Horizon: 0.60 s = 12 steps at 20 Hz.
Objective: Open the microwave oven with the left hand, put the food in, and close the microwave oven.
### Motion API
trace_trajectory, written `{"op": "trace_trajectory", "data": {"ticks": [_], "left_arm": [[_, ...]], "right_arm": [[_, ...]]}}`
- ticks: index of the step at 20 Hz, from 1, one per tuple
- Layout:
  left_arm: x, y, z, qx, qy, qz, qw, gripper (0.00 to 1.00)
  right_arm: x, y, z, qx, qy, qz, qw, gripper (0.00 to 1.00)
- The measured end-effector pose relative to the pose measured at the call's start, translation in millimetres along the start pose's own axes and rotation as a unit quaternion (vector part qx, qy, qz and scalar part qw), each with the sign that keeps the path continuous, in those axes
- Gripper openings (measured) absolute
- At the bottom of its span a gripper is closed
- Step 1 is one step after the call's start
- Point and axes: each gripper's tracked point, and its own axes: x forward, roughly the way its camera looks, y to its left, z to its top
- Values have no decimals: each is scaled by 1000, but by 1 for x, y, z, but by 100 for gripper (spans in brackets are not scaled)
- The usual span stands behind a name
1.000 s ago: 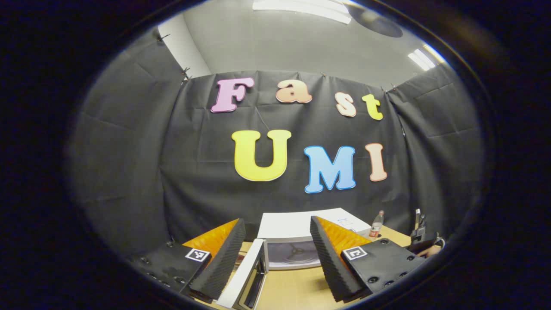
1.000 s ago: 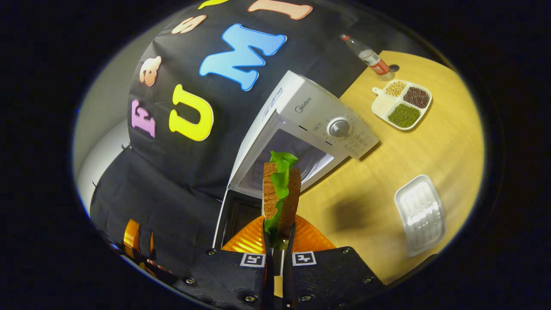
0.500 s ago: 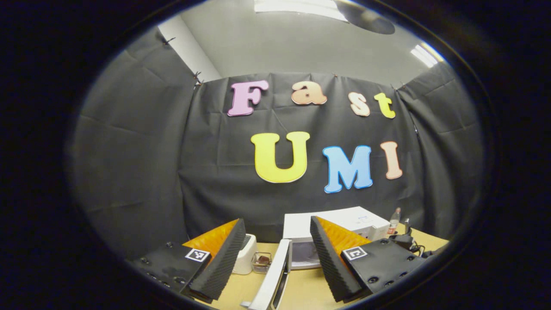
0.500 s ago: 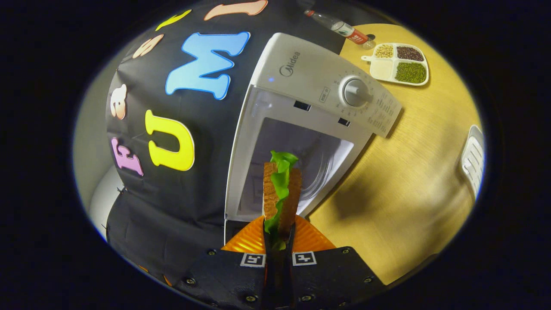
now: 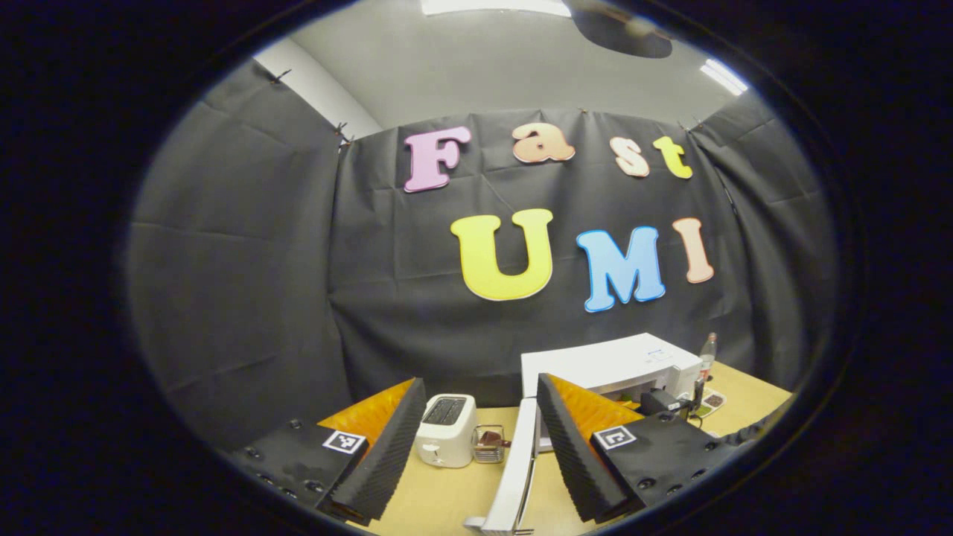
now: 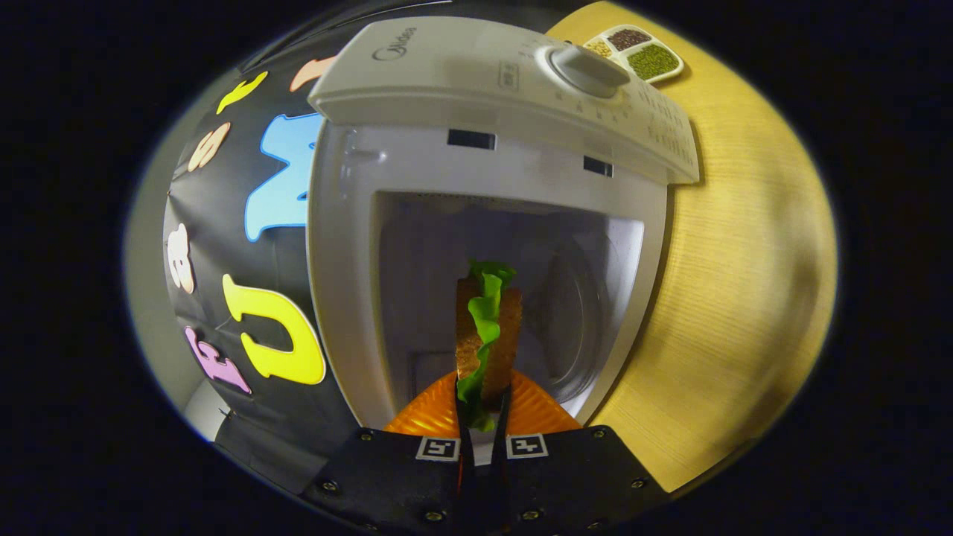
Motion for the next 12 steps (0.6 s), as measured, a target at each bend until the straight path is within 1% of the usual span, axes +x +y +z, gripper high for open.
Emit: {"op": "trace_trajectory", "data": {"ticks": [1,2,4,5,7,8,9,10,11,12], "left_arm": [[-1,1,4,-6,-3,2,1000,96],[-2,4,4,-9,-3,6,1000,92],[-5,11,4,-8,1,15,1000,92],[-6,12,3,-8,1,17,1000,93],[-7,12,3,-8,4,18,1000,98],[-6,11,2,-8,5,17,1000,92],[-6,11,2,-8,6,16,1000,92],[-4,9,0,-9,7,13,1000,92],[-4,6,-1,-9,7,10,1000,92],[-2,5,0,-8,8,8,1000,92]], "right_arm": [[9,-3,-3,-2,-5,-3,1000,8],[18,-6,-6,-4,-12,-8,1000,8],[36,-12,-6,5,-30,-19,999,9],[42,-16,-8,15,-39,-27,999,9],[52,-25,-8,26,-50,-42,997,8],[55,-28,-7,35,-55,-43,997,9],[57,-31,-8,40,-56,-48,996,11],[56,-35,-8,41,-55,-53,996,11],[56,-37,-8,41,-55,-57,996,15],[54,-38,-8,40,-50,-60,996,15]]}}
